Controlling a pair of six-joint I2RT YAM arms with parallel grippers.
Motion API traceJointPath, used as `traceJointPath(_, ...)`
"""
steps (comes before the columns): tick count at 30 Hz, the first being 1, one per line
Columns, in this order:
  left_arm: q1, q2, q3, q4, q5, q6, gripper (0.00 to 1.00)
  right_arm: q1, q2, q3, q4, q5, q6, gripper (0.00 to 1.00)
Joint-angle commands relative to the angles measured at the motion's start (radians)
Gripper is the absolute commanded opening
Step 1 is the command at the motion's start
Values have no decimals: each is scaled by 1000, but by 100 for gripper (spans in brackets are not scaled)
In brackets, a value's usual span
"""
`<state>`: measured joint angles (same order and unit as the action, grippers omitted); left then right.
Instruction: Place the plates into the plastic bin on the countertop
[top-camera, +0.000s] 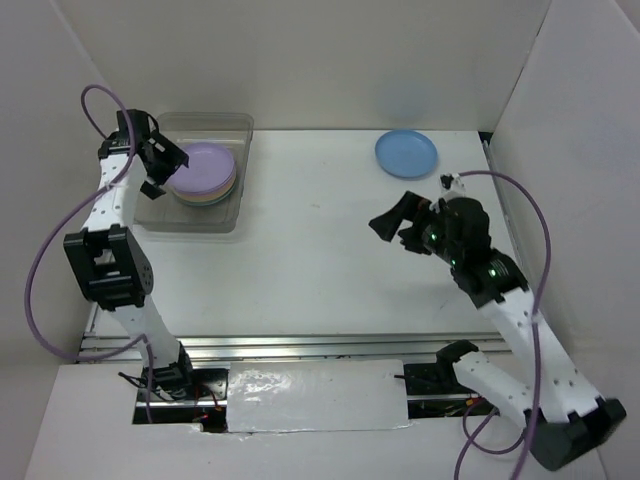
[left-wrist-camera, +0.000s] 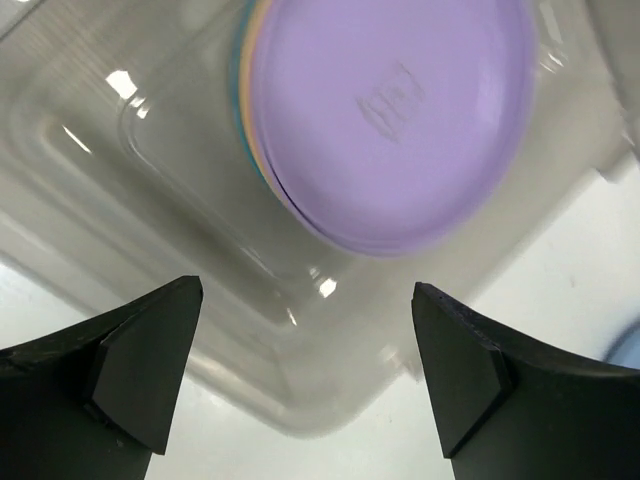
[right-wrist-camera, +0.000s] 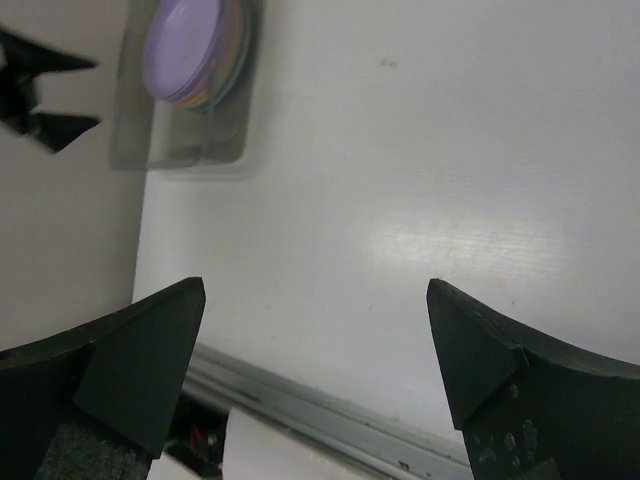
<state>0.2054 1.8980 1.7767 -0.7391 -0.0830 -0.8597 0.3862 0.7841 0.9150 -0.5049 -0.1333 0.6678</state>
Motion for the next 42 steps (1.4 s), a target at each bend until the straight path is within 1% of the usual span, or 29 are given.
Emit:
traceJointPath(1, -93, -246, -49, 7, 5, 122, 99, -55, 200, 115, 75, 81, 7, 100)
traceJointPath(2, -151, -282, -80, 15, -1, 164, 99, -107, 309, 133, 84, 115, 30, 100)
traceJointPath(3, -185, -357, -132, 12, -7, 178, 99, -133, 363, 152, 104, 129, 48, 100)
traceJointPath(4, -249, -397, -163, 4, -21, 189, 99, -165, 464, 183, 124, 130, 85, 100)
traceJointPath(5, -271, -430, -202, 4, -33, 214, 99, -231, 516, 199, 144, 153, 102, 100)
traceJointPath(6, -291, -504, -247, 23, -24, 232, 99, -259, 568, 220, 184, 158, 114, 100)
traceJointPath(7, -316, -537, -328, 21, -14, 244, 99, -283, 683, 282, 190, 172, 145, 100)
traceJointPath(9, -333, -617, -440, 26, 28, 281, 99, -354, 815, 381, 166, 201, 168, 100)
traceJointPath(10, -343, -644, -473, 27, 38, 289, 99, -372, 948, 498, 154, 211, 183, 100)
traceJointPath(11, -363, -668, -503, 36, 54, 312, 99, -379, 1022, 562, 137, 224, 187, 100)
traceJointPath(12, -373, -707, -549, 46, 75, 321, 99, -430, 1084, 629, 108, 227, 190, 100)
traceJointPath(13, -389, -724, -566, 47, 74, 339, 99, -441, 1206, 756, 105, 224, 175, 100)
traceJointPath(14, -397, -744, -588, 61, 95, 356, 99, -452, 1265, 815, 73, 219, 167, 100)
traceJointPath(15, -405, -748, -606, 63, 107, 367, 99, -467, 1309, 928, 59, 224, 162, 100)
traceJointPath(16, -422, -751, -617, 50, 100, 378, 99, -472, 1389, 971, 54, 233, 147, 100)
traceJointPath(18, -429, -761, -669, 72, 101, 389, 99, -486, 1455, 1044, 34, 233, 141, 100)
traceJointPath(20, -416, -778, -703, 92, 94, 383, 99, -510, 1572, 1188, -21, 218, 150, 100)
traceJointPath(21, -405, -786, -715, 93, 115, 387, 99, -520, 1645, 1291, -85, 216, 151, 100)
traceJointPath(24, -380, -835, -735, 102, 95, 387, 99, -530, 1730, 1416, -156, 215, 145, 100)
traceJointPath(25, -379, -846, -735, 107, 89, 387, 99, -538, 1735, 1423, -156, 206, 147, 99)
traceJointPath(29, -380, -860, -737, 90, 63, 390, 99, -560, 1765, 1441, -150, 141, 156, 85)
traceJointPath(31, -371, -856, -737, 90, 75, 401, 99, -560, 1811, 1524, -184, 115, 147, 82)
traceJointPath(32, -367, -856, -735, 92, 74, 403, 99, -554, 1831, 1556, -205, 106, 138, 77)
traceJointPath(34, -345, -861, -738, 95, 103, 410, 99, -543, 1836, 1552, -202, 90, 128, 68)
traceJointPath(35, -339, -863, -741, 98, 112, 413, 99, -537, 1834, 1546, -202, 84, 128, 58)
traceJointPath(36, -325, -867, -743, 101, 117, 413, 99, -537, 1828, 1514, -199, 81, 124, 52)
traceJointPath(38, -311, -867, -744, 101, 118, 415, 99, -529, 1821, 1458, -187, 71, 113, 45)
traceJointPath(39, -302, -867, -746, 101, 120, 415, 99, -526, 1815, 1449, -190, 66, 104, 45)
traceJointPath(42, -296, -863, -749, 101, 121, 416, 99, -517, 1788, 1398, -192, 66, 82, 38)
